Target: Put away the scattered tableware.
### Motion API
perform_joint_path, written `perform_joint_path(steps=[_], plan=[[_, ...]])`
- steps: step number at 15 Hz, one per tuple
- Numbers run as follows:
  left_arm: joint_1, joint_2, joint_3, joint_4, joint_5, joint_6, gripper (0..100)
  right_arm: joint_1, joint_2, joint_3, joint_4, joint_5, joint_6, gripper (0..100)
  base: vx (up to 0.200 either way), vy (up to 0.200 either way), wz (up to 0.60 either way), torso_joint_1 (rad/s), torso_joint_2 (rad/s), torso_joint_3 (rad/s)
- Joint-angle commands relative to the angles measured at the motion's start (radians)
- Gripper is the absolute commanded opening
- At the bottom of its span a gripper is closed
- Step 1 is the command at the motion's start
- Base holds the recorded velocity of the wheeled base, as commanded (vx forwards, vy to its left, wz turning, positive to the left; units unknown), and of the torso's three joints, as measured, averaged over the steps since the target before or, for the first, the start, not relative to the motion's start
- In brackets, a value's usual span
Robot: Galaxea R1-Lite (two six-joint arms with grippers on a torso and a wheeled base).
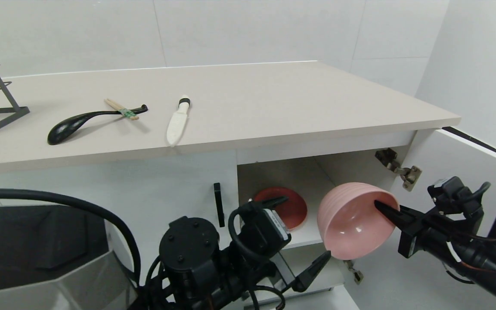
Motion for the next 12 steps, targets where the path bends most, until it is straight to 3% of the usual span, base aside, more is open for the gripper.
perform_joint_path(steps=[1,2,5,9,12], plan=[[0.056,-0.086,0.091,-0.001,-0.043,0.041,100,0.0,0.013,0.014,-0.001,0.0,-0.002,0,0.0,0.0,0.0,0.0,0.0,0.0],[0.066,-0.098,0.106,-0.001,-0.058,0.049,100,0.0,0.015,0.019,-0.001,0.0,-0.002,0,0.0,0.0,0.0,0.0,0.0,0.0],[0.157,-0.231,0.269,-0.001,-0.256,0.055,100,0.0,0.015,0.034,-0.001,0.0,0.0,0,0.0,0.0,0.0,0.0,0.0,0.0],[0.264,-0.346,0.447,-0.001,-0.412,0.054,100,0.014,-0.004,0.042,-0.001,0.002,0.001,0,0.0,0.0,0.0,0.0,0.0,0.0],[0.28,-0.359,0.512,-0.001,-0.398,0.058,100,0.019,0.003,0.041,-0.001,0.003,0.001,0,0.0,0.0,0.0,0.0,0.0,0.0]])
